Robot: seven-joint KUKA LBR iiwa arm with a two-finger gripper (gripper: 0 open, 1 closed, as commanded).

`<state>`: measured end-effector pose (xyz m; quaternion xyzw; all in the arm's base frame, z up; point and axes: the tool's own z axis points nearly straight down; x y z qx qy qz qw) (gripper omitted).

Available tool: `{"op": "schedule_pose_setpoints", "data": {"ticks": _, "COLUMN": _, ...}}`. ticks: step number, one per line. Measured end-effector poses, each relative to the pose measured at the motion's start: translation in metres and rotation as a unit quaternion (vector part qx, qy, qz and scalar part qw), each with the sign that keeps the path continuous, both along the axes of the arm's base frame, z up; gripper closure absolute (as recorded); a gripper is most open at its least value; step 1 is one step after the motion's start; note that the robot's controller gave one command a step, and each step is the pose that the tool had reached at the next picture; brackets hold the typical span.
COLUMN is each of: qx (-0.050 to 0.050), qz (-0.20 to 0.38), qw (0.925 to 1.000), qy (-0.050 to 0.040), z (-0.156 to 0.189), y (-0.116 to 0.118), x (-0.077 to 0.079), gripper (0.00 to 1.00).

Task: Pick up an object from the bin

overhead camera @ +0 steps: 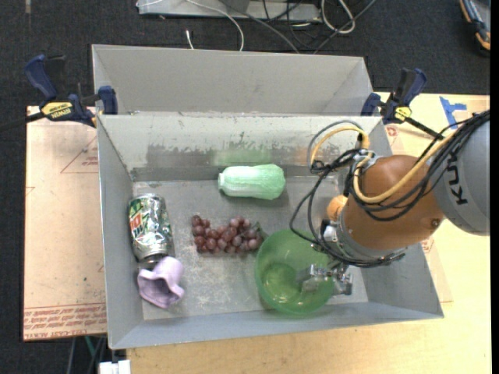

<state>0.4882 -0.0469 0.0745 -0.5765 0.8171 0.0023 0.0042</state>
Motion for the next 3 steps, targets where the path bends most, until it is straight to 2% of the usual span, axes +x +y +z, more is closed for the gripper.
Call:
{"op": "schedule_pose_setpoints", "data": {"ticks": 1, "qx": 0.002, "qz": -0.001, "qw": 1.0000, "qy": 0.0021, "z": 0.013, "y": 0.002, "x": -0.002, "gripper": 1.00}}
{"op": "schedule_pose_setpoints", "data": {"ticks": 3, "qx": 0.001, "qz": -0.002, "qw": 1.0000, "qy": 0.0020, "z": 0.065, "y": 0.001, "x": -0.001, "gripper": 1.00}}
